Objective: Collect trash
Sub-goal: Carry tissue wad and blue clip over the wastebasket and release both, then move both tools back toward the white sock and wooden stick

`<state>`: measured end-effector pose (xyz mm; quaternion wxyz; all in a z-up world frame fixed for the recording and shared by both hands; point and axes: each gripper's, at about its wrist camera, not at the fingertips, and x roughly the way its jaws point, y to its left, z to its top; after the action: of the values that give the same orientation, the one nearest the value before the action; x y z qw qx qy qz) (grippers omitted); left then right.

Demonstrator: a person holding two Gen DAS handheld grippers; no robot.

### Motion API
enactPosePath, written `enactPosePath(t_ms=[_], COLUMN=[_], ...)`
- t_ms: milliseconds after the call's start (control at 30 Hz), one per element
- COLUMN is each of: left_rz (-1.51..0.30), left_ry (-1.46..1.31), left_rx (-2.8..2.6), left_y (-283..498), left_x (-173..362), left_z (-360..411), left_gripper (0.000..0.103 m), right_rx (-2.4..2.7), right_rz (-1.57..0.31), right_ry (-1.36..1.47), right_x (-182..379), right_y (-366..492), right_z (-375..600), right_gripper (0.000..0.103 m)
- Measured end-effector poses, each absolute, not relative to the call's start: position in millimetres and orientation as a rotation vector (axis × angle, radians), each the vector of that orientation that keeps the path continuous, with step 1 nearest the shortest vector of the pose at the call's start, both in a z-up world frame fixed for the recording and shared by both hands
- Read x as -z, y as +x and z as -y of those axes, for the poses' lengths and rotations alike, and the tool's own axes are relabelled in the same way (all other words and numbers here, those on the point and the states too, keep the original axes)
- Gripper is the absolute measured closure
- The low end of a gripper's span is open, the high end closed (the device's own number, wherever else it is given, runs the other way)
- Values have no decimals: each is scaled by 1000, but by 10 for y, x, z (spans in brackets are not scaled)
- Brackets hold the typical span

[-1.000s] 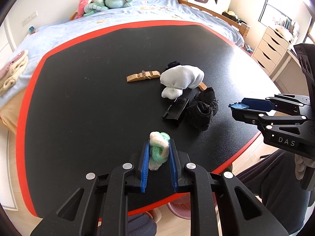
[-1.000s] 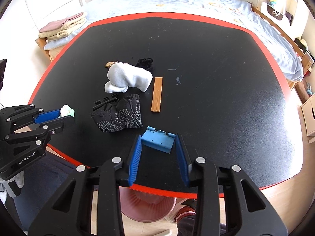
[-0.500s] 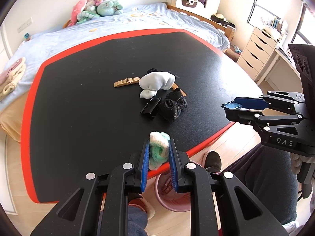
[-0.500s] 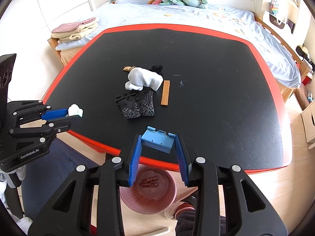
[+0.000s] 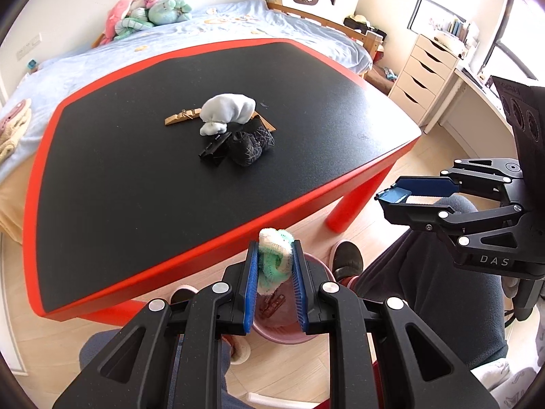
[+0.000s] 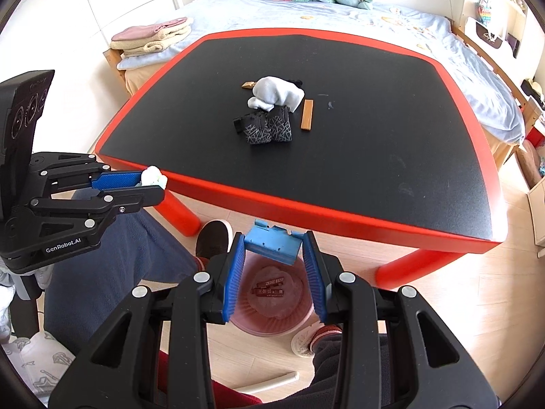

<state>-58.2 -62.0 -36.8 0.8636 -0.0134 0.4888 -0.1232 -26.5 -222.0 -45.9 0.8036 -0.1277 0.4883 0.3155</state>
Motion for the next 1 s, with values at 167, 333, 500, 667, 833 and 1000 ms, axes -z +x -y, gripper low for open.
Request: enactPosePath(t_ms=[167,333,500,667,833,1000], left_rz=[-1051,-1067,-1072,-1051,-1030,-1028], left_ry=[-30,-25,-29,-25,-25,-30], left_rx=[296,321,341,302,263,249], left_y=[-677,-724,-735,-737,-717,-705], left_x=[460,507,502,488,450,440], left_z=[738,827,856,831,750,698], left_gripper=[84,84,84,33,9,8], right_rx=[-695,-714,-738,-703,-665,-664], right_rz=[-1077,-1086,-1090,-1079,-1089,-1092], right_ry=[-269,-255,-242,-239,-245,-242], right_x=[569,612,606,604,640,647], right_y=[-390,-447,-464,-430,-384,-375], right_z=[2274,2282,2279,2342,2380,2374], right_gripper=[68,68,67,17,6,4])
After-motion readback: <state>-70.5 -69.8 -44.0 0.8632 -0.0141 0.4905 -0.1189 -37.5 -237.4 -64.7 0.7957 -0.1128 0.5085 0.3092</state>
